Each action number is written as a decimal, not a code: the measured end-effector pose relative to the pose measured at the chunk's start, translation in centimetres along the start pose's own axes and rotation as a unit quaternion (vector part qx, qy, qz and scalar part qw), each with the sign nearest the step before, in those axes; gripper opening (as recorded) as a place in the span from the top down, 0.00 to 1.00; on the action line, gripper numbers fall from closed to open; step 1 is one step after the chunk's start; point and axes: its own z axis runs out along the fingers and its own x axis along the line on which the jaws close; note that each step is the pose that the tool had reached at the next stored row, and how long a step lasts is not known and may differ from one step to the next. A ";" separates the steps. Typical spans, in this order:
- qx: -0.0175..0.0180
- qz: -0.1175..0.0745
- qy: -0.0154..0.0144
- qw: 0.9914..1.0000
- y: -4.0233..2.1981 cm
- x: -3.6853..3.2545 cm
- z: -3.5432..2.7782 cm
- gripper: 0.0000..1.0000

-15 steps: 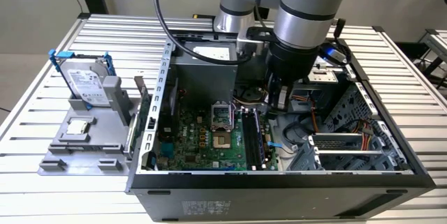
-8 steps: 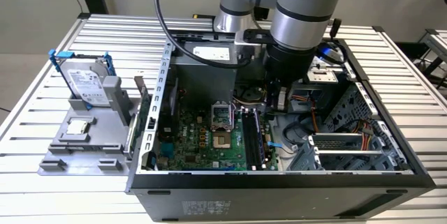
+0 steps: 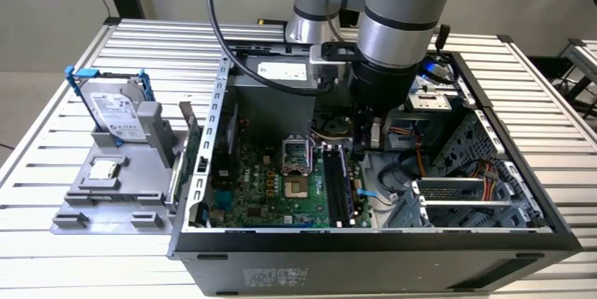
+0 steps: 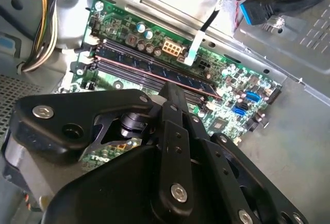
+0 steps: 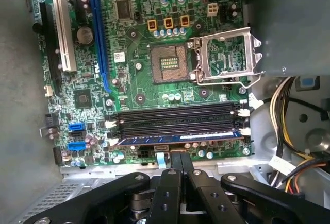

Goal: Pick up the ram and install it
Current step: 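Press down the ram until it locks into place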

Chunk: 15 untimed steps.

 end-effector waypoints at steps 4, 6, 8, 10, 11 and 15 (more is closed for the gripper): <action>0.000 0.000 0.000 1.000 0.01 -0.01 0.05 1.00; 0.000 -0.003 -0.001 1.000 0.05 -0.05 0.31 1.00; 0.000 -0.008 -0.003 1.000 0.13 -0.05 0.49 1.00; 0.000 -0.014 -0.008 1.000 0.17 -0.06 0.61 1.00; 0.000 -0.018 -0.012 1.000 0.19 -0.06 0.66 1.00; 0.001 -0.040 -0.019 0.999 0.27 -0.08 0.98 1.00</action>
